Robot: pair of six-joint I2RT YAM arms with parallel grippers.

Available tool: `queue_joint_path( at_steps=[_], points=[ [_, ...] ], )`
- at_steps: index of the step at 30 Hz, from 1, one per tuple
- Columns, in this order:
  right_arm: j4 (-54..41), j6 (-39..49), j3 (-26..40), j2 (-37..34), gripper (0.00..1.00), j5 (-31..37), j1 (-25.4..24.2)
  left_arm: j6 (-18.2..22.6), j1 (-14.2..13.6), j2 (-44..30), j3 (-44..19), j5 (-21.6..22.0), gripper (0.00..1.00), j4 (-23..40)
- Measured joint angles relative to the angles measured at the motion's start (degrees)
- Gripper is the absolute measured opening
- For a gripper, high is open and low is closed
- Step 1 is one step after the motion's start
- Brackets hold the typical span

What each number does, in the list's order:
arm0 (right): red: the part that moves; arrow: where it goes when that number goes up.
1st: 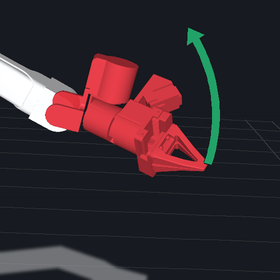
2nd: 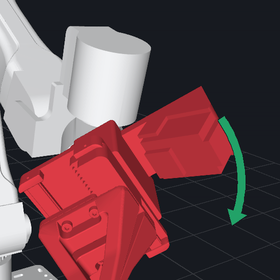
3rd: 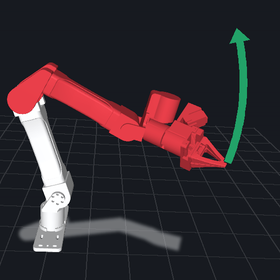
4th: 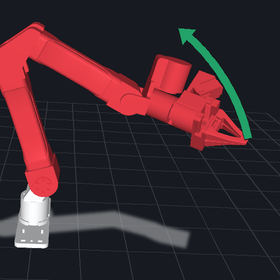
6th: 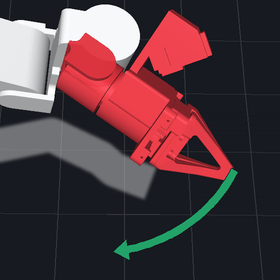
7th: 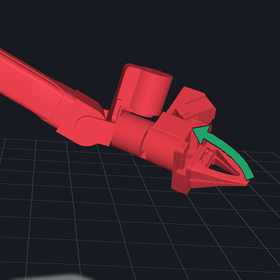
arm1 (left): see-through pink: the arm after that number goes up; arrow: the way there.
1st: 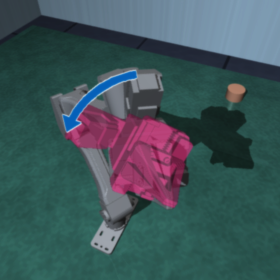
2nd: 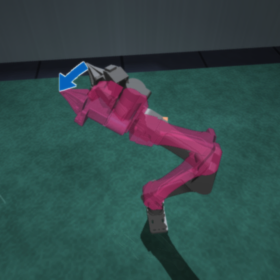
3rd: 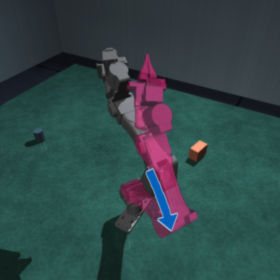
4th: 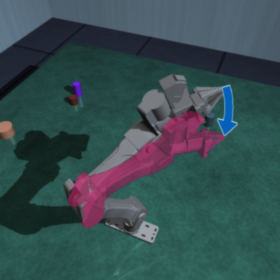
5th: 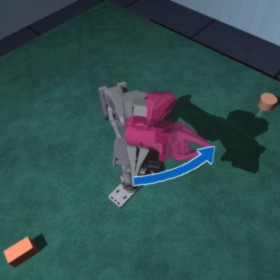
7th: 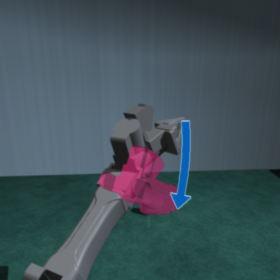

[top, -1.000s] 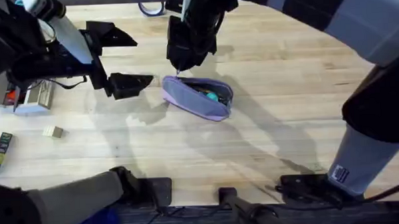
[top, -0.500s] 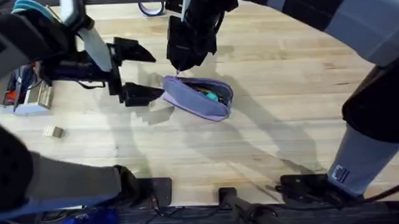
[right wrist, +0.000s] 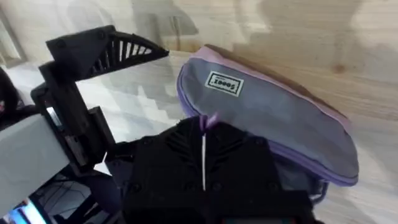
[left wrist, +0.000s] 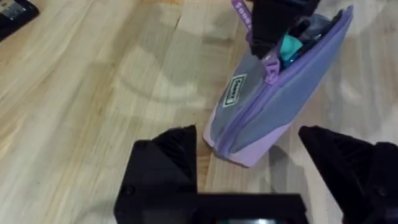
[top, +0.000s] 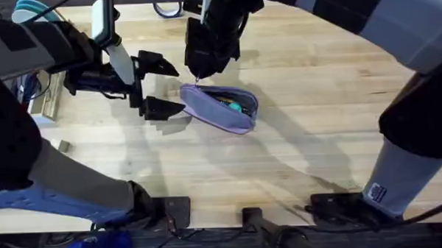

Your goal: Unzip the bag, pick up the pens from the table one at a time and place them inside, then zip the bag closed.

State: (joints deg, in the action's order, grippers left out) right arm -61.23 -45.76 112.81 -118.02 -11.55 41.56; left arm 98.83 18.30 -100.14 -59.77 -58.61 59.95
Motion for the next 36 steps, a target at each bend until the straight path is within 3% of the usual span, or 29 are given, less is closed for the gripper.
queue_joint_path(
  at_steps=[10, 14, 21, 24, 29, 31, 36],
  points=[
    [0.0, 0.0, 0.0, 0.0, 0.03, 0.0, 0.0, 0.2, -4.5, -0.1, 0.0, 0.0, 0.995, -1.3],
    [0.0, 0.0, 0.0, 0.0, 0.031, 0.0, 0.0, 0.3, -6.5, -0.1, 0.0, 0.4, 0.918, -2.1],
    [0.0, 0.0, 0.0, 0.0, 0.031, 0.0, 0.0, 0.4, -7.2, -0.1, 0.0, 1.3, 0.887, -2.1],
    [0.0, 0.0, 0.0, 0.0, 0.031, 0.0, 0.0, 0.2, -7.2, -0.1, 0.0, 1.9, 0.734, -2.1],
    [0.0, 0.0, 0.0, 0.0, 0.03, 0.0, 0.0, 0.1, -7.2, -0.1, 0.0, 2.8, 0.237, -2.5],
    [0.0, 0.0, 0.0, 0.0, 0.031, 0.0, 0.1, 0.2, -7.2, -0.1, 0.0, 3.1, 0.088, -2.5],
    [0.0, 0.0, 0.0, 0.0, 0.031, 0.0, 0.1, 0.2, -7.3, -0.1, 0.0, 3.4, 0.048, -2.5]
  ],
)
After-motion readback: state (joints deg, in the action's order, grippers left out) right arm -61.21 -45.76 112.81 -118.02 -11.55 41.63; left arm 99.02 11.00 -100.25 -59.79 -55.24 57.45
